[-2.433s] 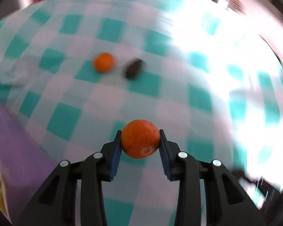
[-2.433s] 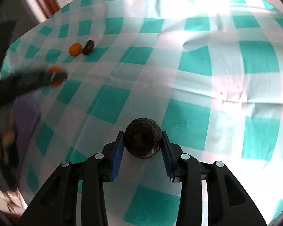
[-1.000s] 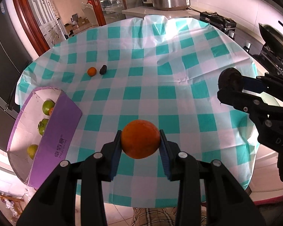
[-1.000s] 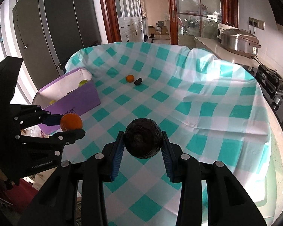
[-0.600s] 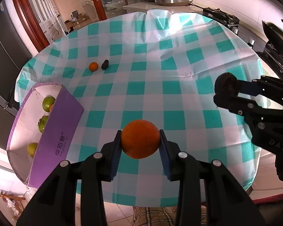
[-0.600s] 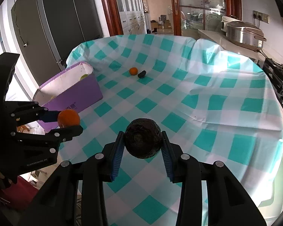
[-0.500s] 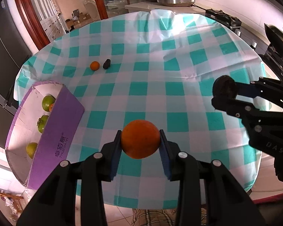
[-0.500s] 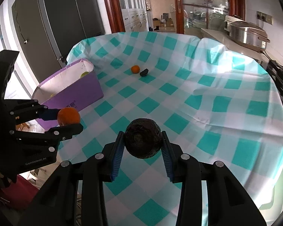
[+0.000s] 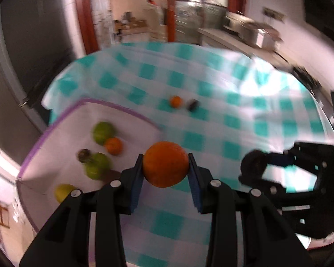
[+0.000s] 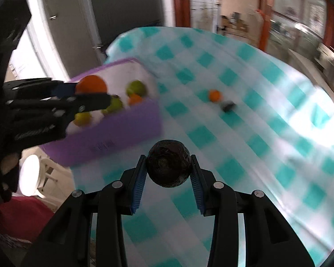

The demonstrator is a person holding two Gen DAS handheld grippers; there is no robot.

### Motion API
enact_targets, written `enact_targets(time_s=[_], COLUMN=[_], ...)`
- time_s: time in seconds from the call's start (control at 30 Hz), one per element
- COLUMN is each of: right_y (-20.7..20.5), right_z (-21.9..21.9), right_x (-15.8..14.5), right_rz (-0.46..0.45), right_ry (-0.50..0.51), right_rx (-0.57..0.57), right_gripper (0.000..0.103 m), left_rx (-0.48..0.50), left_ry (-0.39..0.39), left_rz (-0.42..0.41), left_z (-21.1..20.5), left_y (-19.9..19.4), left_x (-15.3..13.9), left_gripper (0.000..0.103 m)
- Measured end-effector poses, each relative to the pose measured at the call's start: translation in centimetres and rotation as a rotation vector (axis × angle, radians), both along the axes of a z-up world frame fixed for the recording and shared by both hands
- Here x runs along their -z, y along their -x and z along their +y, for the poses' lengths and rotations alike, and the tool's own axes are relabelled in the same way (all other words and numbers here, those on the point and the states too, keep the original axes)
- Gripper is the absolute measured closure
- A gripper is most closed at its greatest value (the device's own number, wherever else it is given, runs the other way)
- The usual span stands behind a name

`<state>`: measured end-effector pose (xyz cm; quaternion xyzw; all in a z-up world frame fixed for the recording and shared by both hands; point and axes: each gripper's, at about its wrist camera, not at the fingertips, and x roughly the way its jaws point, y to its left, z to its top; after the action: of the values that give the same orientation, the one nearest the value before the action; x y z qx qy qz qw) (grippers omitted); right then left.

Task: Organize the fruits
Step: 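Carry the dark plum and mandarin over the box and release both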

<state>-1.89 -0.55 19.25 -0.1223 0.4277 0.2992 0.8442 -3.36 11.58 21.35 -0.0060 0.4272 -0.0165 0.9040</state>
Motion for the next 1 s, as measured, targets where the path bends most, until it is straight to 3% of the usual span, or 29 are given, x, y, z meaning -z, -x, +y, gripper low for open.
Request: enact_targets(time_s=[0.17, 0.27, 0.43, 0.57, 0.77, 0.87, 1.0], right_y=[-2.3, -3.4, -5.1, -5.0, -3.6, -3.7, -3.8], right_z=[7.6, 11.6, 17.2, 19.7, 22.0, 23.1, 23.9], right_x=[0.1, 0.9, 3.5, 6.6, 8.4, 9.4, 10.3], right_rz=[0.038, 0.076, 0.150, 0.257, 0.341, 0.377, 0.433], right_ry=[-0.012, 0.000, 0.091, 0.179, 0.243, 0.267, 0.285], right_rx=[-0.145, -0.223, -0.325, -0.398, -0.506, -0.515, -0.513], right_gripper=[0.065, 0.065, 0.065, 0.065, 0.065, 0.064, 0.064], left_rx=[-0.152, -0.209, -0.277, -0.265, -0.154, -0.078, -0.104], left_ry=[0.034, 0.012, 0.008, -0.051, -0.017, -0.077, -0.012], left_rz=[0.008, 0.034, 0.152, 0.256, 0.438, 0.442, 0.424], left_z=[8.3, 12.2, 16.9, 18.0, 18.3, 16.9, 17.7], left_y=[-1.6, -1.8, -2.1, -2.6, -2.2, -2.3, -2.7], left_x=[0.7, 1.9, 5.1, 7.6, 11.4, 12.1, 11.8], left_gripper=[0.065, 0.065, 0.065, 0.065, 0.065, 0.064, 0.063])
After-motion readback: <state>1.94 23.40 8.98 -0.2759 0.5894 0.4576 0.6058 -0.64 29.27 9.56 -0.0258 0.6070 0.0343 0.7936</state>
